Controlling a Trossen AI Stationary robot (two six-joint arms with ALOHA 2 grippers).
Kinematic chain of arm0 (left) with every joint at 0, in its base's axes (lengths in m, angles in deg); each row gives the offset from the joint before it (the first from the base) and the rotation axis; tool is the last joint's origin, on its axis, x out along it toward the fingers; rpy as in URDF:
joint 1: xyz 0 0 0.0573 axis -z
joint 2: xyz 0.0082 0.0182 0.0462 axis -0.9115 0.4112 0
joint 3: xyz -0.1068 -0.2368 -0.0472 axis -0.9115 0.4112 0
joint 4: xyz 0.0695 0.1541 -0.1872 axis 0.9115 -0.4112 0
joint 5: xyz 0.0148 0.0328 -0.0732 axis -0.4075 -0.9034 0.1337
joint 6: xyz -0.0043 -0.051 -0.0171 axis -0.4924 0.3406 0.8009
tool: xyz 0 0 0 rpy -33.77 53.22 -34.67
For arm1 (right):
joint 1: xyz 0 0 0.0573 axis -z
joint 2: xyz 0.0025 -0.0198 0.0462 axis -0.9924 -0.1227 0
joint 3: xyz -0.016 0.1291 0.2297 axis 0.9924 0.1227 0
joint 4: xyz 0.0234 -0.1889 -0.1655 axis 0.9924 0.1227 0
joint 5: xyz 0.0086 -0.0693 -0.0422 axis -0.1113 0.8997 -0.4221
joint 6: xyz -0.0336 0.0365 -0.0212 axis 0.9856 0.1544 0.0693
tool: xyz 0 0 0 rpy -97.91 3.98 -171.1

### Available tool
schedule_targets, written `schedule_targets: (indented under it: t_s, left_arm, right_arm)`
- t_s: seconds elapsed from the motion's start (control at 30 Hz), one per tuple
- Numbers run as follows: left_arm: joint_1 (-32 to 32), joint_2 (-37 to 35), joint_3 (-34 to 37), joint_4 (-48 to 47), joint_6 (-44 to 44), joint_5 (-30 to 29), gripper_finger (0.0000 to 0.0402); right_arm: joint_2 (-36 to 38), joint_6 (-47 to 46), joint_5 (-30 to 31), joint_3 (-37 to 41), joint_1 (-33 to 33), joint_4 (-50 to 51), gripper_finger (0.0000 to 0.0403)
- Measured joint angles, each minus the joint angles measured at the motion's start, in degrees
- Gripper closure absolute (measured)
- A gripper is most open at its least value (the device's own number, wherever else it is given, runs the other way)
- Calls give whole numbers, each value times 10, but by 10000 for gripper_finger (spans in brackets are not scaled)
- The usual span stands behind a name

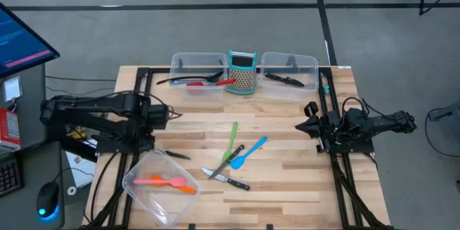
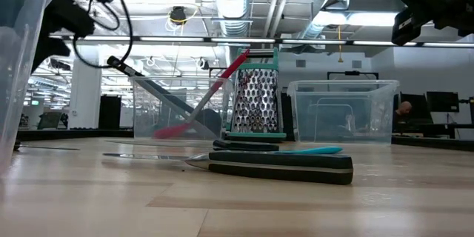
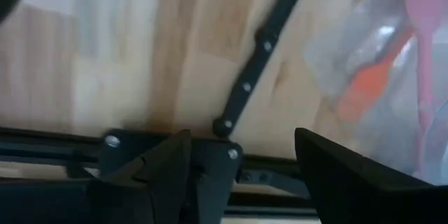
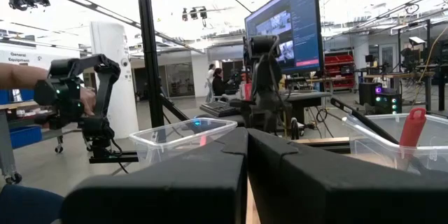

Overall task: Pick & Place Kitchen Items
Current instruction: Put the black knife into the top right transparent bin

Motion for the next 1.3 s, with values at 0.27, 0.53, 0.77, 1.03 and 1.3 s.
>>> schedule_targets:
  t_s: [0.27, 0.53, 0.77, 1.03, 1.3]
  left_arm:
    - [2, -37, 11, 17, -36, 36, 167]
    - [2, -18, 11, 16, -43, 36, 180]
    - [2, 36, 11, 53, -42, 36, 170]
    - [2, 81, 11, 129, -56, 36, 163]
    - [-23, 152, 11, 160, -80, 60, 162]
  right_arm:
    - [0, 0, 0, 0, 0, 0, 403]
    - [0, 0, 0, 0, 0, 0, 403]
    - [0, 0, 0, 0, 0, 0, 403]
    - [0, 0, 0, 0, 0, 0, 403]
    - [0, 0, 0, 0, 0, 0, 403]
